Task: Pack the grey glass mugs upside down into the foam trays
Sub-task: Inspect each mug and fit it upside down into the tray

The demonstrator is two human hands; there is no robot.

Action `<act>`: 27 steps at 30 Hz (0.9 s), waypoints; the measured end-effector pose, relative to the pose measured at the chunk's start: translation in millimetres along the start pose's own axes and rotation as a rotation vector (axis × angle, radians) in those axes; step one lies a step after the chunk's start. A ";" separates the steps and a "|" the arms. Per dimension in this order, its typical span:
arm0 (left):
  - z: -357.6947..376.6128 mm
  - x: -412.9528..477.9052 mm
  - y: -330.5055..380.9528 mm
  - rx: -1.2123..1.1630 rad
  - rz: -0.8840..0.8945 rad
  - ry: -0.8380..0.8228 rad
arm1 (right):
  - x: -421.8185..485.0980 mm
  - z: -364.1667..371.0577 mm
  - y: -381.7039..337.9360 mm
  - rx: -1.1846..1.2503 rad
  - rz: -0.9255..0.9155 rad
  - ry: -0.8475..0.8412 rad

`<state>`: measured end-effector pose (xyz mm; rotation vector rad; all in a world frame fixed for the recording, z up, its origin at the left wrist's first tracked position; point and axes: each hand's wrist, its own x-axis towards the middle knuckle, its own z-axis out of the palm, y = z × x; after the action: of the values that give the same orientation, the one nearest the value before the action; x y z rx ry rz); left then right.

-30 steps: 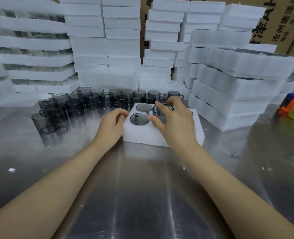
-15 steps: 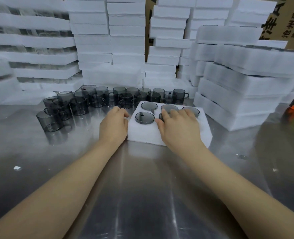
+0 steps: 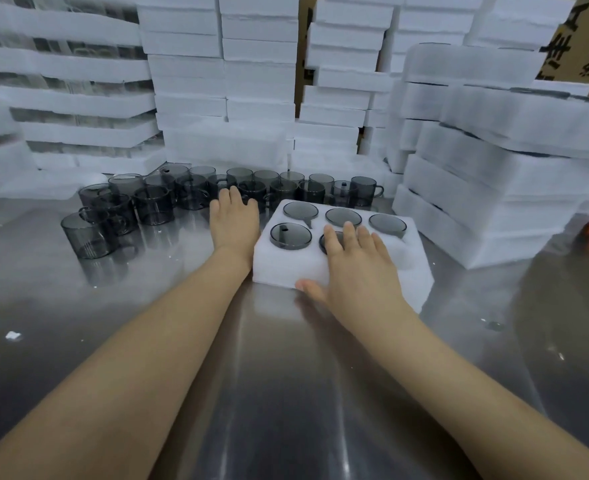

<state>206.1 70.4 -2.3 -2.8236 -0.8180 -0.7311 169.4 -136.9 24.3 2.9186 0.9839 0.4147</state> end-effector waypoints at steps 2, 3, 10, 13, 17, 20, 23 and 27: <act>2.2 5.0 2.6 -0.001 0.007 -0.011 | 0.2 0.5 -0.5 0.005 0.002 0.000; 3.6 7.8 3.5 -0.018 0.007 -0.015 | 0.1 0.3 -0.5 0.012 0.003 -0.002; 6.6 12.4 1.8 -0.117 0.017 -0.012 | 0.6 1.3 -0.8 0.033 -0.005 0.007; 6.3 6.1 -1.1 -0.190 -0.003 0.018 | 0.3 2.0 -0.1 0.027 -0.011 0.008; -3.6 -9.6 -5.6 -0.319 0.008 0.061 | -0.8 2.3 1.8 0.022 -0.025 0.030; -16.8 -27.0 -3.5 -0.463 0.019 0.089 | -2.9 3.1 3.5 0.029 -0.034 0.066; -27.7 -48.5 -5.9 -0.729 -0.051 0.123 | -5.4 5.5 4.7 0.053 -0.030 0.134; -36.8 -69.5 -11.8 -0.873 -0.053 0.293 | -7.4 5.7 7.3 0.171 -0.004 0.208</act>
<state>133.1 38.7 -3.6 -3.2369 -0.6172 -1.8345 169.6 -146.9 17.9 3.0726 1.1001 0.6790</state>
